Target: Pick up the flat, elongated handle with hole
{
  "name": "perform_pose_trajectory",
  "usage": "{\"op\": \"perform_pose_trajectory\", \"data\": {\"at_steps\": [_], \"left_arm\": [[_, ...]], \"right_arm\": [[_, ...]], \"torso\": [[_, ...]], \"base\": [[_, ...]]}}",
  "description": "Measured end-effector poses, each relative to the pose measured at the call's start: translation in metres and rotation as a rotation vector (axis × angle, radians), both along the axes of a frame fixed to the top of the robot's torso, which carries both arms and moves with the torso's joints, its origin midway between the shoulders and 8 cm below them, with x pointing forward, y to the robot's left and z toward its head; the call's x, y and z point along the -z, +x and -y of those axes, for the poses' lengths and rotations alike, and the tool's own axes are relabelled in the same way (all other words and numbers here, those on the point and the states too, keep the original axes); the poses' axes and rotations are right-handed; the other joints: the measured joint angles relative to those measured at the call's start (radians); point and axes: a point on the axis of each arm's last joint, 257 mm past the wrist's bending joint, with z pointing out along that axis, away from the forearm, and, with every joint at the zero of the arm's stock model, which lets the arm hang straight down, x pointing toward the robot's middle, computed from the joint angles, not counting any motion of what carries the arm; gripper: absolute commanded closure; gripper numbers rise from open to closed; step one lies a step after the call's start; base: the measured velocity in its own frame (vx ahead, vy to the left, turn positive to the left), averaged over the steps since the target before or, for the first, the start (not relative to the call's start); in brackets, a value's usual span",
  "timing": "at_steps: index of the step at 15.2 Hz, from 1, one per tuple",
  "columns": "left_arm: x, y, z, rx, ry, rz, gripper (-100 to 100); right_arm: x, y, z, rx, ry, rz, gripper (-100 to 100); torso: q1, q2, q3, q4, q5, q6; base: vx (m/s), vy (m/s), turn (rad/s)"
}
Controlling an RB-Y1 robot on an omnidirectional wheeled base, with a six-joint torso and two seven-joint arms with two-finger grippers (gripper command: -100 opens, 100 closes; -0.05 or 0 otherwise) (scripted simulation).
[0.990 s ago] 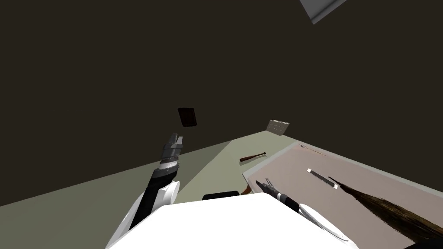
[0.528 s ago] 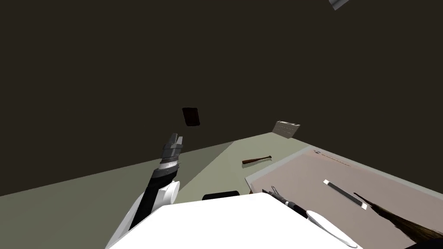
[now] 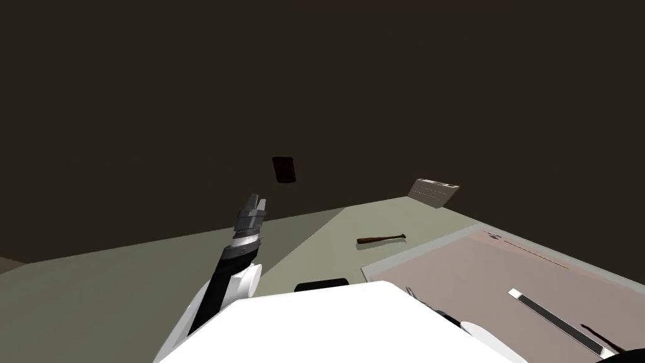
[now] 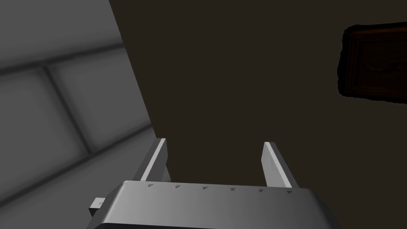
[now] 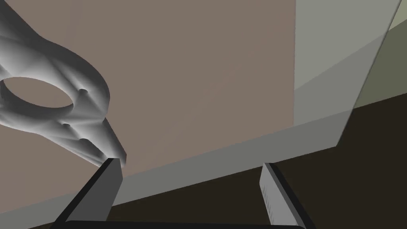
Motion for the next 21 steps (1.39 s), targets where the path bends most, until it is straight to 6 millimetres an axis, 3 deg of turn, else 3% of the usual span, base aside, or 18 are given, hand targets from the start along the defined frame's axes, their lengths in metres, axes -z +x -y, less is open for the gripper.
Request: {"op": "perform_pose_trajectory", "data": {"at_steps": [5,13,21], "left_arm": [[0.0,0.0,0.0,0.0,0.0,0.0,0],[0.0,0.0,0.0,0.0,0.0,0.0,0],[0.0,0.0,0.0,0.0,0.0,0.0,0]], "right_arm": [[0.008,-0.04,0.027,-0.007,-0.061,-0.096,-100],[0.014,-0.084,0.054,-0.01,-0.124,-0.203,-100],[0.023,-0.098,0.05,0.014,-0.107,-0.216,-100]], "torso": [[0.001,0.001,0.0,0.0,0.0,0.0],[0.0,0.001,0.001,0.0,0.0,0.0],[0.002,0.004,0.003,0.001,0.0,0.001]], "base": [[0.039,-0.03,0.121],[0.026,-0.026,0.077],[-0.009,-0.01,0.074]]}}
